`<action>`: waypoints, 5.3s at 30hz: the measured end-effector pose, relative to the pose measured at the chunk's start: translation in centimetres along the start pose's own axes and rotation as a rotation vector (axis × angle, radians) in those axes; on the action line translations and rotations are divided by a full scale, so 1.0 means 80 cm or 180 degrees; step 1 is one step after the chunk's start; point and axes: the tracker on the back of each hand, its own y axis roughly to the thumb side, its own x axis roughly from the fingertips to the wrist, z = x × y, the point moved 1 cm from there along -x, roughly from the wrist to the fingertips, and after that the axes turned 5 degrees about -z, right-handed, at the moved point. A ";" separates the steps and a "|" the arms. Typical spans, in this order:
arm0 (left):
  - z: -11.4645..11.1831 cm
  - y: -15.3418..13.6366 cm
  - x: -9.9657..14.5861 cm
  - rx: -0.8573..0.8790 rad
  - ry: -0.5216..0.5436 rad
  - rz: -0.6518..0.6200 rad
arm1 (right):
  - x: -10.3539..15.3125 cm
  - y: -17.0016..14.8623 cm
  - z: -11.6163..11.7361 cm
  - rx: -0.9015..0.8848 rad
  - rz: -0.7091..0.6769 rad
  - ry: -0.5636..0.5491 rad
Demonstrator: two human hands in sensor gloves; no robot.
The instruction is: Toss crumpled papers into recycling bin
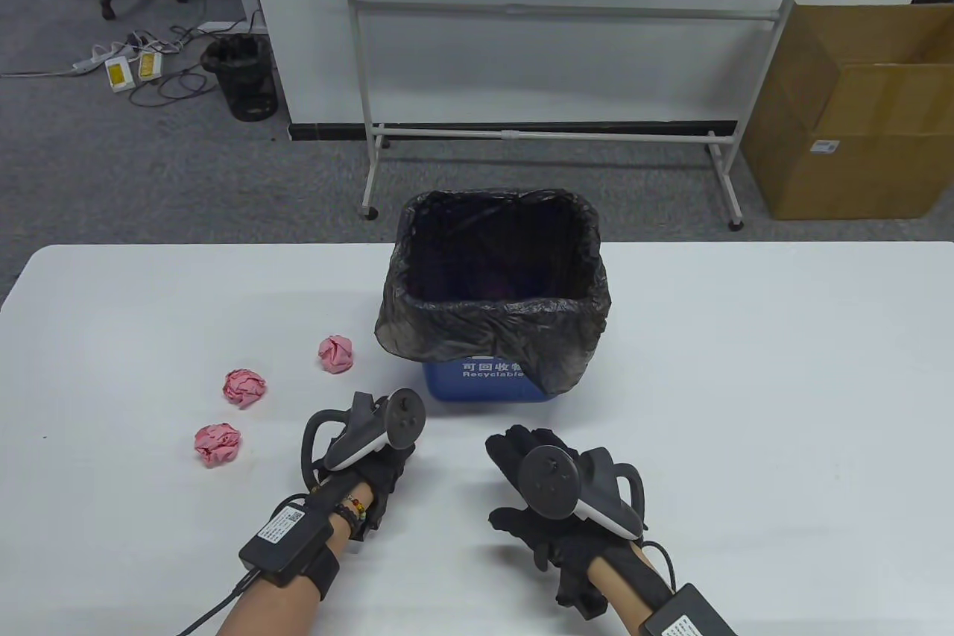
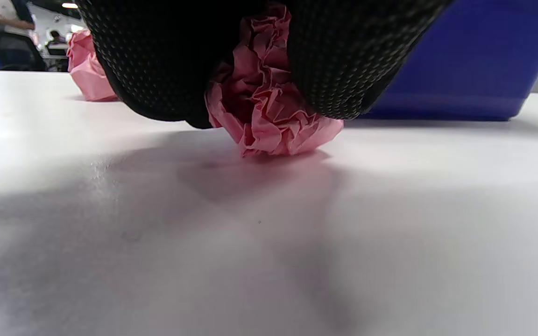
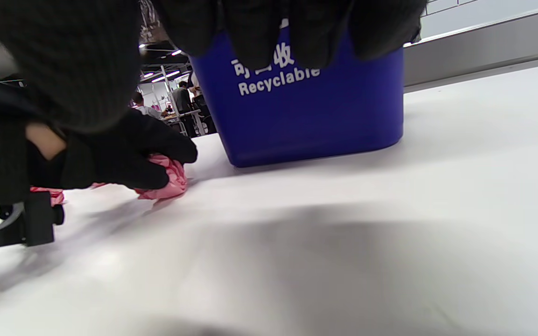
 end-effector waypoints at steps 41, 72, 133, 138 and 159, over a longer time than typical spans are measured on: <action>0.259 0.102 0.004 0.2750 0.0241 -0.1708 | -0.005 -0.038 0.002 0.0180 0.0492 0.0210; 0.246 -0.022 0.043 0.1504 0.1654 -0.0088 | -0.004 -0.027 0.006 0.0235 0.0384 0.0210; 0.017 -0.233 0.091 0.0911 -0.0214 0.1971 | -0.004 -0.021 0.009 0.0293 0.0415 0.0341; 0.033 -0.207 0.081 0.0935 -0.0362 0.1710 | -0.004 -0.021 0.009 0.0304 0.0414 0.0350; 0.149 -0.049 0.066 0.1125 -0.0471 0.0215 | -0.004 -0.021 0.010 0.0311 0.0427 0.0377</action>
